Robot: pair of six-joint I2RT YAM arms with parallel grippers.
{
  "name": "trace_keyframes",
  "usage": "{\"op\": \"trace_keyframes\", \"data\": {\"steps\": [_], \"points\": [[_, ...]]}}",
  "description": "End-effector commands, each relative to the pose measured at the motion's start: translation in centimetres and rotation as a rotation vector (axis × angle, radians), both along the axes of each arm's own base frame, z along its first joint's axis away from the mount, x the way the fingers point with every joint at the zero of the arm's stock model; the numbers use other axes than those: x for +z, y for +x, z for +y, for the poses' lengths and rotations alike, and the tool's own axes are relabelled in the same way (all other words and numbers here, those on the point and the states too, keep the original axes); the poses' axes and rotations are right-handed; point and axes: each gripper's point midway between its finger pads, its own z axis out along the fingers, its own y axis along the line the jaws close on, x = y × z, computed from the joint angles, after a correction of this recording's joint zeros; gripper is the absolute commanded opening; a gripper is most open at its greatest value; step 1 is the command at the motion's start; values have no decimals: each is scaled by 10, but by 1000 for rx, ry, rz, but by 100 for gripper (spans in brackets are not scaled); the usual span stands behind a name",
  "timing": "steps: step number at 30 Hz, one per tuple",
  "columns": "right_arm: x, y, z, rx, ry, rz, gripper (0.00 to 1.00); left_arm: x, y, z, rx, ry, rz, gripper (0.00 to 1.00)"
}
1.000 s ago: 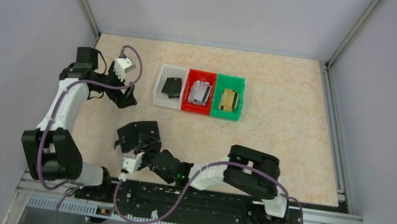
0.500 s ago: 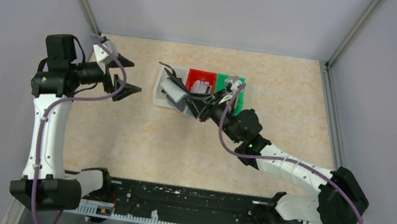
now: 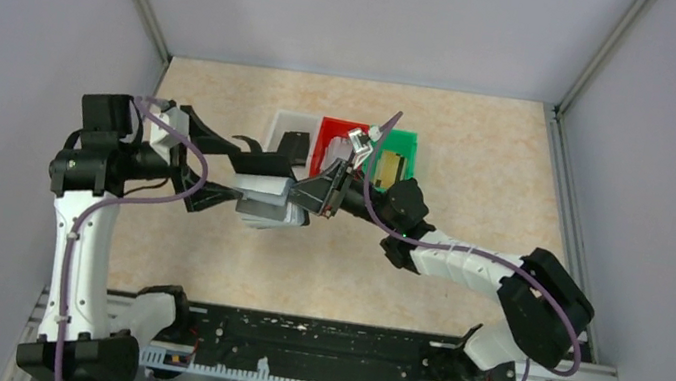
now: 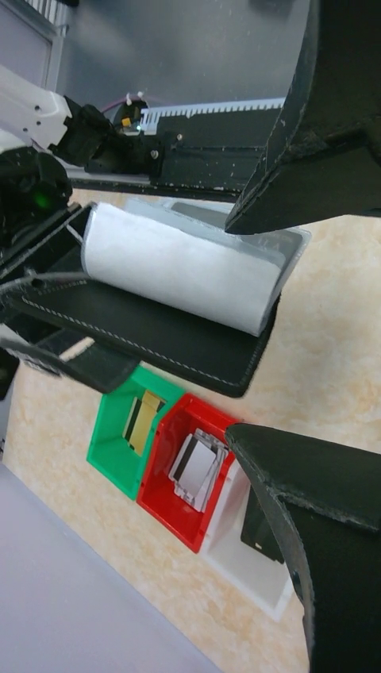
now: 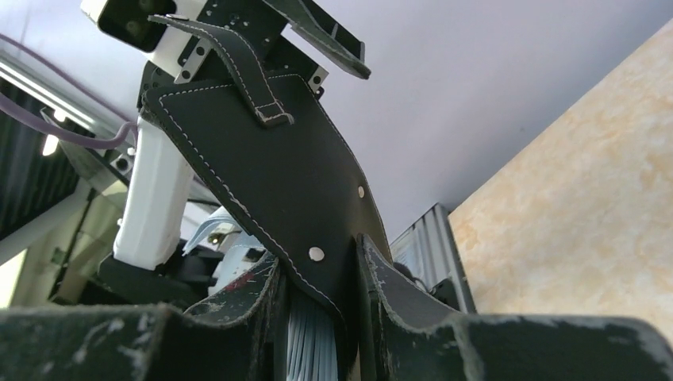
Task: Take the credit cards out of the card holder
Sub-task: Remove the credit card from the card holder.
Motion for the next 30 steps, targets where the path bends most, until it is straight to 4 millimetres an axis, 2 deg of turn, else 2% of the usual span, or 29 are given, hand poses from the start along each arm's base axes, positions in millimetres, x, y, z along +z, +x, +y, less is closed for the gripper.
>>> {"op": "trace_keyframes", "data": {"steps": [1,5,8,11,14,15,18,26,30], "points": [[66,-21,-6,101,176,-86,0,13,-27,-10,-84,-61,-14,92],[67,-20,-2,119,158,-64,0,17,-36,-13,-102,-76,-17,88],[70,-17,-2,104,156,-36,0,3,-47,-15,-115,-23,-80,93],[72,-17,3,116,132,-17,0,-6,-48,-14,-105,5,-107,94],[66,-24,13,141,79,-29,0,3,-43,-14,-81,-14,-122,93],[63,-26,16,151,65,-26,0,13,-38,-14,-68,-29,-133,92],[61,-31,18,170,65,-27,0,24,-40,-15,-52,-58,-153,89],[58,-38,16,180,47,-66,0,28,-42,-17,-100,-97,-43,83],[59,-40,15,192,52,-73,0,23,-34,-15,-48,-76,-73,77]]}}
